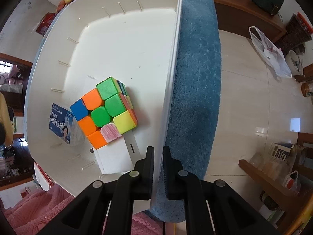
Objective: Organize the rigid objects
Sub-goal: 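Carry the gold tin into the tray and release it, then move the left gripper to the white game console and grasp it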
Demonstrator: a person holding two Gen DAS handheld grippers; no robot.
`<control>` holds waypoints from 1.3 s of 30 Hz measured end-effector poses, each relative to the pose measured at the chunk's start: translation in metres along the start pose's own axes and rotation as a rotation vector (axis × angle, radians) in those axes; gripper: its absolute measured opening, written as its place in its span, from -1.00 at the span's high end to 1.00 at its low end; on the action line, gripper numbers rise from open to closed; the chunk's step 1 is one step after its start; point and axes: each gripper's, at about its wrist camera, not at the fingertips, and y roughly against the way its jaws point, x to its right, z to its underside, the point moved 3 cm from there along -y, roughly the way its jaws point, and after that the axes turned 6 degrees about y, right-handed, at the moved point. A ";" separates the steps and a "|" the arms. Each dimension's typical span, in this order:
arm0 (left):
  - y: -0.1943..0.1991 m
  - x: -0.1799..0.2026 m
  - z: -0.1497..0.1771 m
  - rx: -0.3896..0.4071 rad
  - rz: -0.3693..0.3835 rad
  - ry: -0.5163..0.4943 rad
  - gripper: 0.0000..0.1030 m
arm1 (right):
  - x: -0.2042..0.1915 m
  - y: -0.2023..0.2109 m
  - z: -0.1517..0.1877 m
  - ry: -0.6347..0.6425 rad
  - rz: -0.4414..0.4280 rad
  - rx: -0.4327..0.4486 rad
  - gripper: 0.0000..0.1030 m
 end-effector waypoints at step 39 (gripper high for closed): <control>0.012 -0.127 -0.050 -0.025 -0.184 -0.051 -0.59 | 0.015 0.000 0.005 -0.261 0.012 0.062 0.87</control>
